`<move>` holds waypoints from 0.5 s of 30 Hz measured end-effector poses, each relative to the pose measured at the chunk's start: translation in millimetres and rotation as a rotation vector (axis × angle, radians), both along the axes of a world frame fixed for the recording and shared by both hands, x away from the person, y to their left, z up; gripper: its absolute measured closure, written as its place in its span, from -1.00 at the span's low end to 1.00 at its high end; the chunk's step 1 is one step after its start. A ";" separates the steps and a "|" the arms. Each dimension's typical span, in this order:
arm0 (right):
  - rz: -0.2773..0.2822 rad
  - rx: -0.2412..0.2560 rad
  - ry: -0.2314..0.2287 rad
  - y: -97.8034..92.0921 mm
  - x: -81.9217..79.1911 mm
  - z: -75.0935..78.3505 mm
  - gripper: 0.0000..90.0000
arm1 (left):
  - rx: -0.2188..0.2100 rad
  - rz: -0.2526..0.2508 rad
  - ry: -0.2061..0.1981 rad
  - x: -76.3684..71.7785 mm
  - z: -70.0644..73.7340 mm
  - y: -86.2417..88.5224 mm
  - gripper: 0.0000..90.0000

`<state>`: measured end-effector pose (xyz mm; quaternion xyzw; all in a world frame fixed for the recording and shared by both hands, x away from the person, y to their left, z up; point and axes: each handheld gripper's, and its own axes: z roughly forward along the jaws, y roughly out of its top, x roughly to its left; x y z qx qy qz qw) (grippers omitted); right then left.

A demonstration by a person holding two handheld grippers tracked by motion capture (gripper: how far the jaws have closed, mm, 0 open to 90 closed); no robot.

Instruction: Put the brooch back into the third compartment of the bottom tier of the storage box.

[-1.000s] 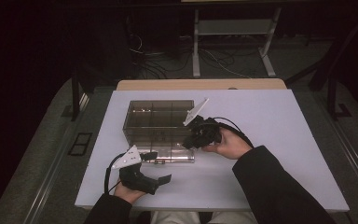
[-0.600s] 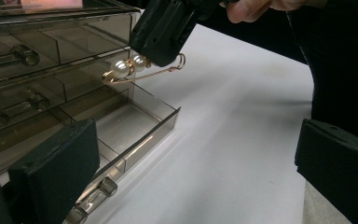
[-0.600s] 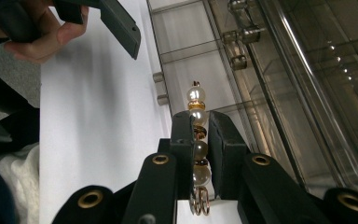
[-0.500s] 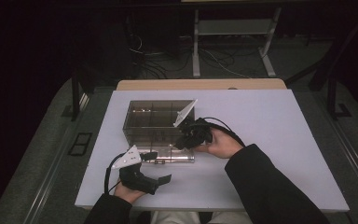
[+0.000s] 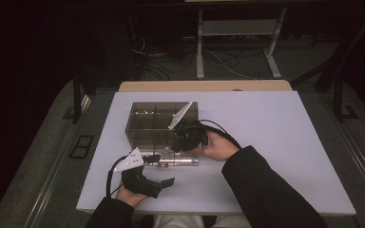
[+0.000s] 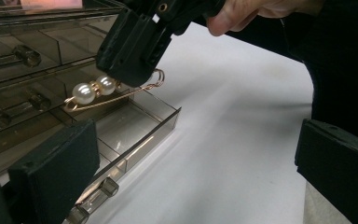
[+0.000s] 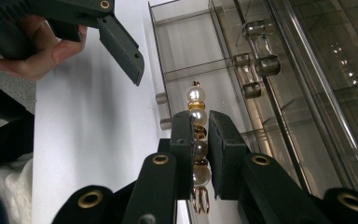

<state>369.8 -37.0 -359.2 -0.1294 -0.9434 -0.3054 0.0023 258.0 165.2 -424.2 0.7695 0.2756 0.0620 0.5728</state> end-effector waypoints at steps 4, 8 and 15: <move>0.003 -0.011 0.006 2.6 1.7 -3.6 0.78 | 0.000 -0.003 -0.006 0.2 0.2 0.2 -1.00; -0.005 -0.031 0.007 3.5 5.4 -9.8 0.78 | -0.006 -0.002 -0.002 0.2 0.2 -0.5 -1.00; -0.024 -0.048 0.018 1.1 9.7 -22.7 0.78 | 0.000 -0.006 -0.004 0.5 0.1 -0.3 -1.00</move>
